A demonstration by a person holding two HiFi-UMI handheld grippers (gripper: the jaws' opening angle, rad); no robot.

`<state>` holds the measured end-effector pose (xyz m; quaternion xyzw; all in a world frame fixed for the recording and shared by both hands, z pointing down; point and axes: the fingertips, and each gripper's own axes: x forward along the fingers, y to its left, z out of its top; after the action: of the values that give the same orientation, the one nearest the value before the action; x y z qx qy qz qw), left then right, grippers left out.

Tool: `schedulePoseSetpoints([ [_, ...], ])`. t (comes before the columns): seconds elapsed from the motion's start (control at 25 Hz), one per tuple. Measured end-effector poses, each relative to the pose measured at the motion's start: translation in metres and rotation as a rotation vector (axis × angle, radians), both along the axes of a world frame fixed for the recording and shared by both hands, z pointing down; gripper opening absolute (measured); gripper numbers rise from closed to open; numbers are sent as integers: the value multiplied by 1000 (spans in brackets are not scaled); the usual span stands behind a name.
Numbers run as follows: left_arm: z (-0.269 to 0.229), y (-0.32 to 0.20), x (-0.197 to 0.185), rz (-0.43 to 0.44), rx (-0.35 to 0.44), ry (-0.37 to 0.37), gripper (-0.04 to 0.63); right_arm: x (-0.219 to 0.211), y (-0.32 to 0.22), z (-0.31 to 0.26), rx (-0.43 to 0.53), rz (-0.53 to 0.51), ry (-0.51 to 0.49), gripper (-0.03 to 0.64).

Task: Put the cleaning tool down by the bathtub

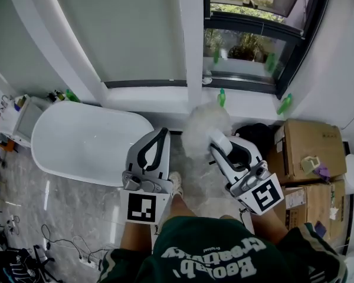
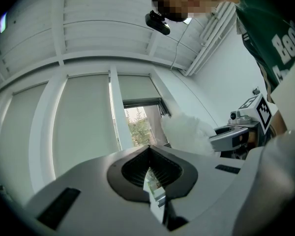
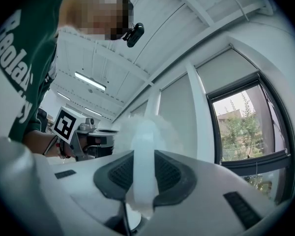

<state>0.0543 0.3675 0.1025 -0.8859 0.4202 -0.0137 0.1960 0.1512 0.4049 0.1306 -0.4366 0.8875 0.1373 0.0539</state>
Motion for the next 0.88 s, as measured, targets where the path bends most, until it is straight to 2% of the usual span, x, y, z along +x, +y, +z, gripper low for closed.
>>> schedulePoseSetpoints([
  [0.32,5,-106,-22,30,-31,-3,9,-24,-96,2,-38,23,11,95],
  [0.44,1,-145,-34,37,-60,42,9,-38,-131,-2,-43,23,10,95],
  [0.56,-3,-177,-43,44,-49,20,9,-48,-162,-3,-70,33,9,95],
  [0.76,-7,-228,-56,52,-39,-11,9,-60,-213,-11,-41,42,17,95],
  [0.88,-12,-252,-63,60,-31,-1,9,-66,-238,-15,-47,59,30,94],
])
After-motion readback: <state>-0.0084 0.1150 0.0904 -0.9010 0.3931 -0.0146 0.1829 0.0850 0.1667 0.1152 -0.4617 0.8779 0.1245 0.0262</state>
